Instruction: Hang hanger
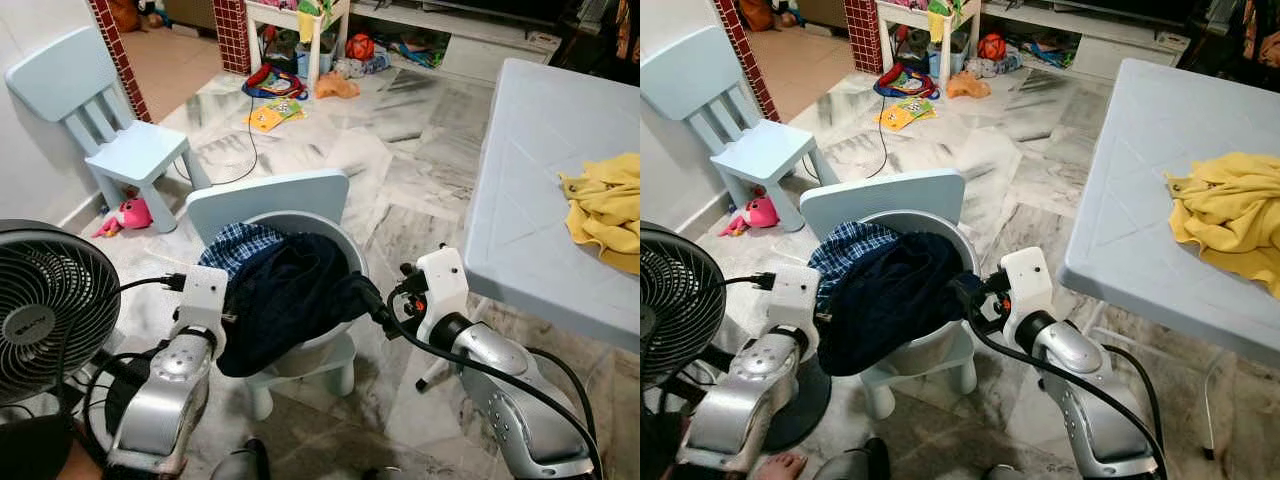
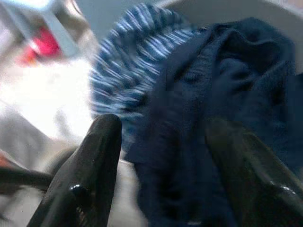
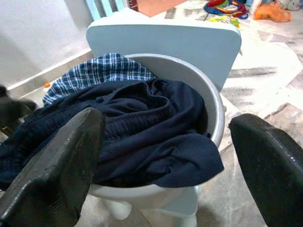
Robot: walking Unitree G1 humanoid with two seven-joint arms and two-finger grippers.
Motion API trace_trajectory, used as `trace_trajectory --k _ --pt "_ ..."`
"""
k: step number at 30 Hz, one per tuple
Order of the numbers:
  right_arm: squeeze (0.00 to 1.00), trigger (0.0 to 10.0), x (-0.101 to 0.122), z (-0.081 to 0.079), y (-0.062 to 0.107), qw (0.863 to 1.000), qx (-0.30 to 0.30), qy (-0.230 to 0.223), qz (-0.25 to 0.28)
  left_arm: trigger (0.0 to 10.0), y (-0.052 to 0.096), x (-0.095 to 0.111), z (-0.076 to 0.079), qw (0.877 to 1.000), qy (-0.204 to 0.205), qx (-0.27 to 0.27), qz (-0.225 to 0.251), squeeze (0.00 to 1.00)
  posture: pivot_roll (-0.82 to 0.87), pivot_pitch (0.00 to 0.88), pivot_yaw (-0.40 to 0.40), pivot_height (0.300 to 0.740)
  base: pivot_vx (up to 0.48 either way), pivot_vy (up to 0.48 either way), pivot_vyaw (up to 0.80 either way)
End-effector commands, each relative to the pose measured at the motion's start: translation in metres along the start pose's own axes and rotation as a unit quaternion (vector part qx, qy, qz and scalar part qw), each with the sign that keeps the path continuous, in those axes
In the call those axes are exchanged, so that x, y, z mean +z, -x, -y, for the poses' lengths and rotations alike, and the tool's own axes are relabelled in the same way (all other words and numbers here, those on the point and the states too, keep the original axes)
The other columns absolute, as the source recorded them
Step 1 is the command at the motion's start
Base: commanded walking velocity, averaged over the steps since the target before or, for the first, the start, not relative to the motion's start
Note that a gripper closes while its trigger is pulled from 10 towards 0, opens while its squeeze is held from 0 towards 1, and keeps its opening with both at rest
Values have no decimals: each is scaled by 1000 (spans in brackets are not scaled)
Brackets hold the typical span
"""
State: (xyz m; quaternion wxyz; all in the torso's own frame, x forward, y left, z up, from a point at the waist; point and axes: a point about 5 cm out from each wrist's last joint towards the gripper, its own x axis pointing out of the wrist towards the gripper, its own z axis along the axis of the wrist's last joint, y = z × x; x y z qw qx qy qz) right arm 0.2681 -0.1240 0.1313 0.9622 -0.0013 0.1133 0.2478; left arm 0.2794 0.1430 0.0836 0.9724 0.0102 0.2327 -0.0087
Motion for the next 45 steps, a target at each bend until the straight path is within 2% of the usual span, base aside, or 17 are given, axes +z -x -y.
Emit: trace_trajectory --k 1,10,17,18,19,20,27,32,34,35,36,45 --pt "0 10000 1 1 0 1000 -2 5 1 10000 -3 -9 5 999 27 -10 -30 1000 -109 134 -26 740 0 0 0" --pt "0 10000 1 0 -2 1000 -2 4 2 10000 -9 -38 18 994 44 -38 -96 1000 -109 135 -22 740 0 0 0" --pt "0 10000 0 -1 -3 1000 -2 2 2 10000 -15 -44 19 992 39 -48 -112 1000 -108 135 -15 740 0 0 0" --pt "0 10000 0 -1 -3 1000 -3 1 2 10000 -18 -44 18 991 40 -51 -114 902 -108 135 -15 740 0 0 0" --pt "0 10000 0 -1 -3 1000 -3 1 2 10000 -20 -43 18 991 43 -55 -114 278 -108 135 -15 740 0 0 0" --pt "0 10000 0 -1 -3 1000 -4 1 2 10000 -23 -43 18 991 43 -57 -115 0 -108 135 -15 740 0 0 0" --pt "0 10000 -1 -1 0 1000 -8 1 2 10000 -36 -42 16 990 44 -60 -121 0 -127 140 -8 740 0 0 0" --pt "0 10000 -1 1 2 1000 -12 2 0 10000 -41 -44 21 988 39 -77 -131 0 -137 143 0 740 0 0 0" --pt "0 10000 -1 1 2 1000 -14 2 1 7882 -41 -47 25 986 37 -88 -137 0 -136 143 1 740 0 0 0" --pt "0 10000 -1 1 2 1000 -14 2 0 1882 -41 -49 26 986 37 -88 -138 0 -136 143 1 740 0 0 0" --pt "0 10000 -1 1 2 1000 -14 2 0 0 -41 -53 26 985 38 -89 -140 0 -135 143 2 740 0 0 0" --pt "0 10000 -2 1 1 1000 -13 2 0 0 -42 -61 25 984 38 -94 -147 0 -137 136 3 740 0 0 0"
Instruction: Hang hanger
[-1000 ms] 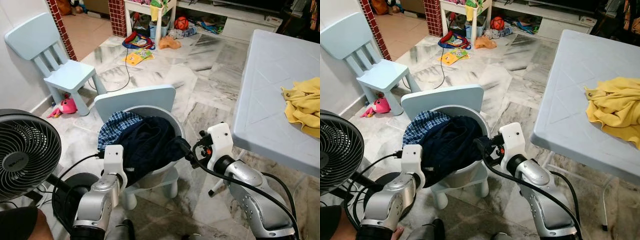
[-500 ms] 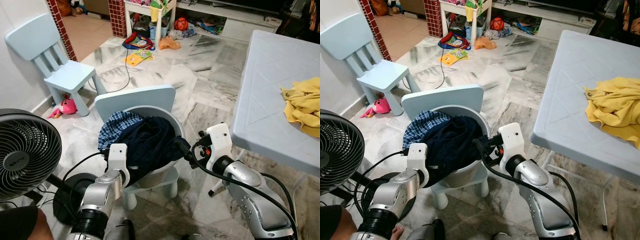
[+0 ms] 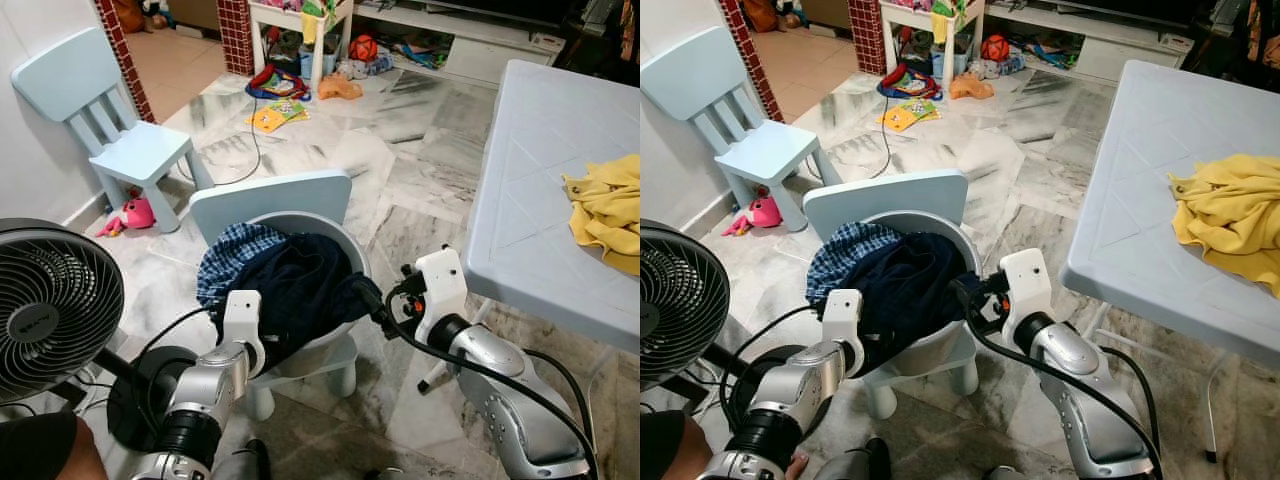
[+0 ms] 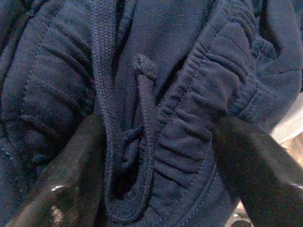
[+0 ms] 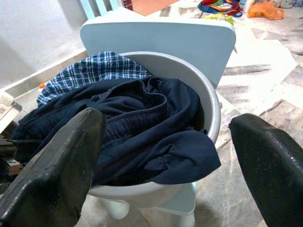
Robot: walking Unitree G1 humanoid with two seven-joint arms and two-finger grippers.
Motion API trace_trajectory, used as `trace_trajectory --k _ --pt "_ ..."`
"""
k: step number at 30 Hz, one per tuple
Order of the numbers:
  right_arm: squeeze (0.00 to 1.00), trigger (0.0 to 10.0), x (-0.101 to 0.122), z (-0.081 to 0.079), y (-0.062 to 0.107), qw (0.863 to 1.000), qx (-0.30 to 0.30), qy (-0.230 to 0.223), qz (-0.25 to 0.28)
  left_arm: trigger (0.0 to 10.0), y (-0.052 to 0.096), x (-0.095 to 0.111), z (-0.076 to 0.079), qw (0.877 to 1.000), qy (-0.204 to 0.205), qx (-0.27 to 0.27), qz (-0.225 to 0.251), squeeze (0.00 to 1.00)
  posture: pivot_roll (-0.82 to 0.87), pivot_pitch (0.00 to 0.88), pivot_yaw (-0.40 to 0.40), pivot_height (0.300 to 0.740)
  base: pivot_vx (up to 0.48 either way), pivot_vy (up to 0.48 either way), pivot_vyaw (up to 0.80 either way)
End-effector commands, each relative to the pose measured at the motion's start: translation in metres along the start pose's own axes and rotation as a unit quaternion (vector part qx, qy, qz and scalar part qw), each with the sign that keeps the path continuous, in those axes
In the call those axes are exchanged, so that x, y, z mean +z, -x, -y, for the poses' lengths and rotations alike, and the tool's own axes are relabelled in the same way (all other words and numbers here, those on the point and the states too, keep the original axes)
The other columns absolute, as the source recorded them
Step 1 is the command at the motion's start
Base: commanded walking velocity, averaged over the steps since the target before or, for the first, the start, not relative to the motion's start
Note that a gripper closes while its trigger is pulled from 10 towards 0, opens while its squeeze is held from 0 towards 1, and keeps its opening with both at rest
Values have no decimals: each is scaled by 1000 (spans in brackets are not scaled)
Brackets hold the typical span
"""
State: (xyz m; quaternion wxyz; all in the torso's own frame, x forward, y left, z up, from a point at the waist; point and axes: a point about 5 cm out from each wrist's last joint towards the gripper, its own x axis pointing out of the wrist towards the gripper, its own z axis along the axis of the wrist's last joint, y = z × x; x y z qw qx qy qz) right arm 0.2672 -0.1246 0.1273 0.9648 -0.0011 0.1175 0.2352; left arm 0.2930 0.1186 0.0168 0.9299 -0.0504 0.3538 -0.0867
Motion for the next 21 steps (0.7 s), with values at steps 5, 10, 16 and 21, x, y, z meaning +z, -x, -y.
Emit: trace_trajectory --k 5,10,16,21 --pt "0 10000 3 1 1 1000 -1 5 4 0 -3 -10 -1 1000 -2 -3 -22 0 -140 131 5 740 0 0 0" --pt "0 10000 2 1 1 1000 0 5 2 0 -4 -9 -1 1000 -2 -3 -19 0 -141 127 5 740 0 0 0" --pt "0 10000 1 1 1 1000 0 5 1 0 -5 -9 -2 1000 5 3 -12 0 -140 127 3 740 0 0 0" --pt "0 10000 1 1 1 1000 0 5 0 0 -5 -6 -4 1000 15 11 8 0 -142 129 1 740 0 0 0"
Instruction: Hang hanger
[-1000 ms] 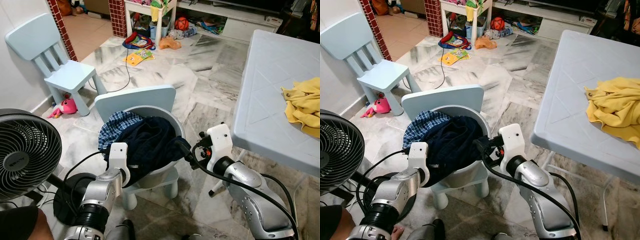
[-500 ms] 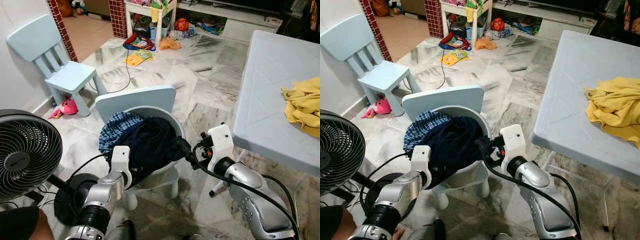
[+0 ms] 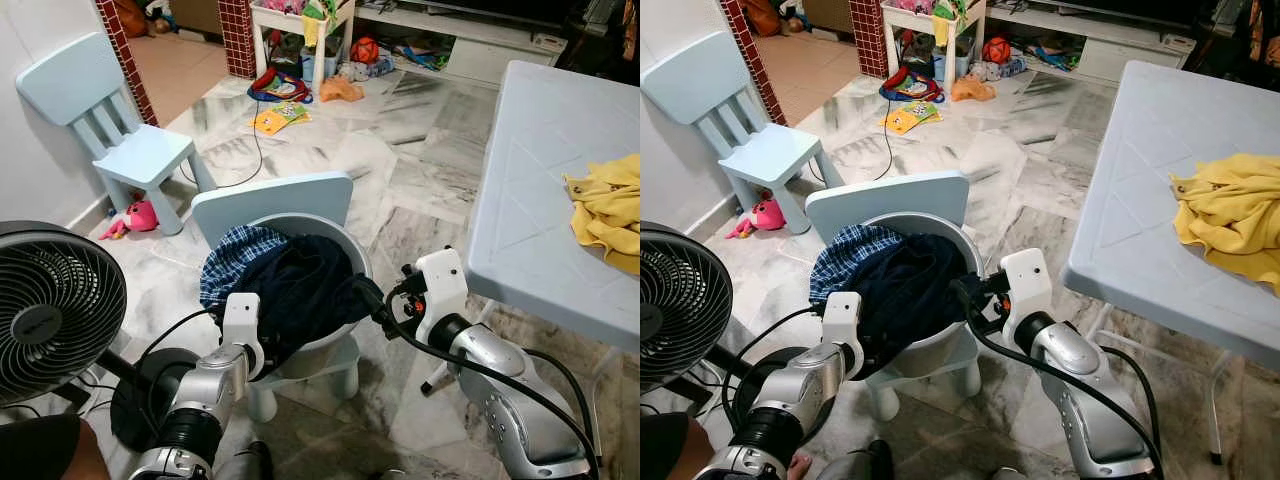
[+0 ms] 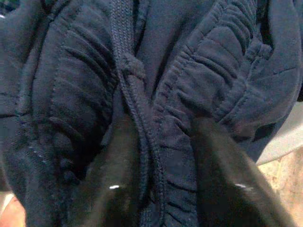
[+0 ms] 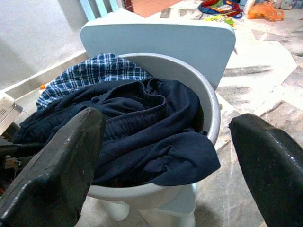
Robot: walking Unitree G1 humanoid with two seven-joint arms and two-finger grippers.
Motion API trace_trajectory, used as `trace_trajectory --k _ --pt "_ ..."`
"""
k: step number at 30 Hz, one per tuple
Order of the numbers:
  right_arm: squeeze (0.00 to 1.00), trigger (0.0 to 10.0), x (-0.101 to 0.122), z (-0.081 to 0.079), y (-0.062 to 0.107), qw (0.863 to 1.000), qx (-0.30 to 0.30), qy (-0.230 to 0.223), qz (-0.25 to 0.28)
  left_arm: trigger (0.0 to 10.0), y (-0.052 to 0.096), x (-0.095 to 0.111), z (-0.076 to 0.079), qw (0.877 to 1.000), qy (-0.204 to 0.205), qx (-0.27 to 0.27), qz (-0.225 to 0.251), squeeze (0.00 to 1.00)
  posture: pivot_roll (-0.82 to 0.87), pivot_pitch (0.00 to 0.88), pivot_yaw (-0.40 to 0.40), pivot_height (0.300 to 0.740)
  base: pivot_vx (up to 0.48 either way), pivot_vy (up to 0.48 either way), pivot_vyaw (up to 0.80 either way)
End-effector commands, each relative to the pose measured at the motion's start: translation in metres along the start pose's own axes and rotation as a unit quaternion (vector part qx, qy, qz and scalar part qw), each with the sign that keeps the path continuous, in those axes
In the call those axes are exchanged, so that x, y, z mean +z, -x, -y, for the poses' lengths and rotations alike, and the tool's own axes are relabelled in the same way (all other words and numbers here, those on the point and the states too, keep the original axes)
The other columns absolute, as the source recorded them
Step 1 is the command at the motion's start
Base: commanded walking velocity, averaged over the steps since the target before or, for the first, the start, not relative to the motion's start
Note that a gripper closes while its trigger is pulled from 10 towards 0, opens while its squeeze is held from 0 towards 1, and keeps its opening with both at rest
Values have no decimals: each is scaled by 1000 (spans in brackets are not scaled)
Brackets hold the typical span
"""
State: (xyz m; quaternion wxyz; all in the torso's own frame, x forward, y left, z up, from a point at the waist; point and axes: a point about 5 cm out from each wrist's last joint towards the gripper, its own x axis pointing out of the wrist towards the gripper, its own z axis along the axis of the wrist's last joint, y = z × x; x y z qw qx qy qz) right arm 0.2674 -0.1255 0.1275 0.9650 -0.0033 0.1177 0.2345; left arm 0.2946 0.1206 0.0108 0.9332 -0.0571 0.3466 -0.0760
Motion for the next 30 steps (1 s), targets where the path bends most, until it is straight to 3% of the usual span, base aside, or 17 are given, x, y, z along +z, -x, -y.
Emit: trace_trajectory --k 1,7,10,12,19,20,24,25,26,28,29,30 --pt "0 10000 1 1 1 1000 0 3 1 0 -1 -1 -1 1000 7 5 3 0 -142 129 1 740 0 0 0" --pt "0 10000 1 1 1 1000 0 4 1 0 0 0 -2 1000 13 9 13 0 -144 130 -1 740 0 0 0" --pt "0 10000 2 2 1 1000 -1 5 1 0 0 7 -4 999 11 23 45 0 -146 129 -2 740 0 0 0" --pt "0 10000 2 2 0 1000 -2 5 2 0 3 23 -8 993 -11 51 102 0 -147 129 -3 740 0 0 0" --pt "0 10000 3 3 0 1000 -4 6 3 0 13 56 -17 974 -67 95 195 0 -145 128 -8 740 0 0 0" --pt "0 10000 3 3 0 1000 -4 6 4 0 16 66 -19 966 -89 100 220 0 -145 128 -8 740 0 0 0" --pt "0 10000 3 3 -1 1000 -4 6 5 0 15 67 -17 969 -101 84 211 0 -143 128 -9 740 0 0 0" --pt "0 10000 3 3 -1 1000 -4 6 5 627 10 58 -10 976 -140 45 163 0 -141 129 -8 740 0 0 0" --pt "0 10000 3 2 -1 1000 -4 6 5 2863 9 54 -8 975 -162 37 146 0 -141 129 -8 740 0 0 0" --pt "0 10000 3 2 -1 1000 -4 5 5 3686 10 55 -10 966 -206 54 148 0 -140 129 -9 740 0 0 0" --pt "0 10000 3 2 -2 1000 -4 6 4 4588 10 57 -13 962 -210 69 158 0 -140 129 -9 740 0 0 0" --pt "0 10000 2 2 -2 1000 -4 6 4 4588 10 58 -14 961 -208 79 166 0 -140 129 -9 740 0 0 0"
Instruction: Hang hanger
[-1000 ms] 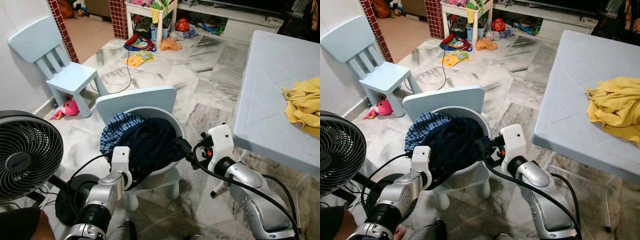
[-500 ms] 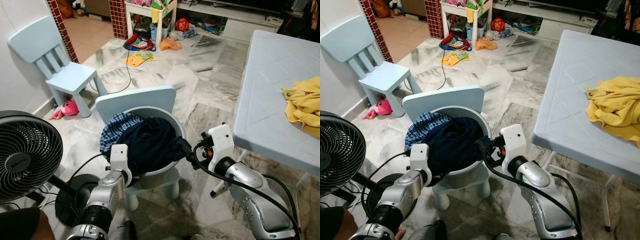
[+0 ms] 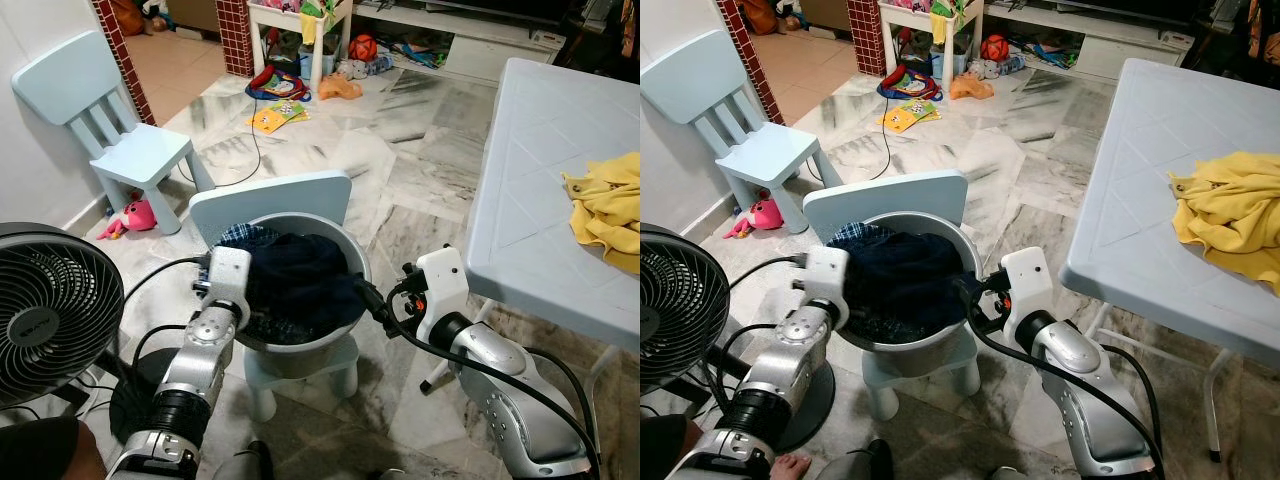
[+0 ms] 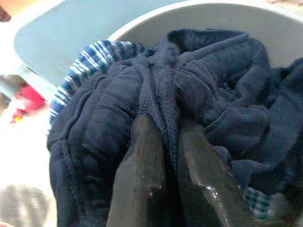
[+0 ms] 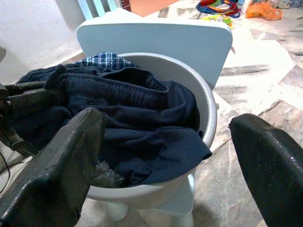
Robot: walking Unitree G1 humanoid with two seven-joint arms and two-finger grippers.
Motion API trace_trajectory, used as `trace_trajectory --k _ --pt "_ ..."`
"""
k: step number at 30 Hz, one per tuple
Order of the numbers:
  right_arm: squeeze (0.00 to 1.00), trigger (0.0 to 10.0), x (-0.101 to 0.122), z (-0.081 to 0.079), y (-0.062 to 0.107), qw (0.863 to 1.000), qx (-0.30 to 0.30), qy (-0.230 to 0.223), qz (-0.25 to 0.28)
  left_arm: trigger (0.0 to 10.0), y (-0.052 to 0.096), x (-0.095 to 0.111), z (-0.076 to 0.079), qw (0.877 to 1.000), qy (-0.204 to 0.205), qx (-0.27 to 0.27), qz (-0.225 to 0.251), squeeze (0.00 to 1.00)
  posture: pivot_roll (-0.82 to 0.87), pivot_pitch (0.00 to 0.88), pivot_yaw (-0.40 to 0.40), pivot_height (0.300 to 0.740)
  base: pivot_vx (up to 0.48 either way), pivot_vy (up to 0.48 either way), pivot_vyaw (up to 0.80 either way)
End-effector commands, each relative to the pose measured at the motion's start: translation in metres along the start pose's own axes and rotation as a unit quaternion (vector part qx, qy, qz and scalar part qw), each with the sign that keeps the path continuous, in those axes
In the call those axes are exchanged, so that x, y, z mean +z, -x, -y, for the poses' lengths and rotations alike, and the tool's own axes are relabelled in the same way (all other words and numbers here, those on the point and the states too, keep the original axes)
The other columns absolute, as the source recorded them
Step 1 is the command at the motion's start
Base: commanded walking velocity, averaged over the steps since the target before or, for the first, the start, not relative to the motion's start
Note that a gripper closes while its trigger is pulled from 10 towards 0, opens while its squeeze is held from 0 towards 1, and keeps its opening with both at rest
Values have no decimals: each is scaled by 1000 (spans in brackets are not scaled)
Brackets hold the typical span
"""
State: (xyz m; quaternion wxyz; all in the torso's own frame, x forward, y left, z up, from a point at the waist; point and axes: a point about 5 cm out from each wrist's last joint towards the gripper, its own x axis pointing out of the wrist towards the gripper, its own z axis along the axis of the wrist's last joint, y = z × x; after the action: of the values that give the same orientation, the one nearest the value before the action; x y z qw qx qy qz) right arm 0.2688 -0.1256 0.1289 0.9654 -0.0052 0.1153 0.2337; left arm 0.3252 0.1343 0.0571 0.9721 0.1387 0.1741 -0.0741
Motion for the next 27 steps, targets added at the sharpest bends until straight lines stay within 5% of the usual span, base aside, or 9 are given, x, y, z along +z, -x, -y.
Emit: trace_trajectory --k 1,6,7,10,13,19,27 --pt "0 10000 1 1 -1 1000 -3 3 2 9765 -1 -1 -7 1000 -13 22 4 0 -138 128 -9 740 0 0 0" --pt "0 10000 1 1 -2 1000 -3 4 2 10000 1 -13 2 998 58 15 -24 0 -141 129 -8 740 0 0 0" --pt "0 10000 1 1 -1 1000 -4 5 1 10000 3 -16 7 997 70 -2 -36 1000 -142 132 -10 740 0 0 0" --pt "0 10000 0 2 -1 1000 -4 5 0 10000 5 -17 13 997 62 -19 -48 1000 -142 132 -10 740 0 0 0" --pt "0 10000 0 0 -2 1000 -3 5 0 10000 8 -19 17 998 -7 -27 -53 1000 -142 132 -10 740 0 0 0" --pt "0 10000 0 0 -2 1000 -1 4 0 10000 20 -22 15 997 -49 -24 -60 1000 -134 131 -12 740 0 0 0" --pt "0 10000 -1 -1 -3 1000 0 3 0 10000 39 -33 12 996 -30 14 -81 1000 -122 128 -10 740 0 0 0"
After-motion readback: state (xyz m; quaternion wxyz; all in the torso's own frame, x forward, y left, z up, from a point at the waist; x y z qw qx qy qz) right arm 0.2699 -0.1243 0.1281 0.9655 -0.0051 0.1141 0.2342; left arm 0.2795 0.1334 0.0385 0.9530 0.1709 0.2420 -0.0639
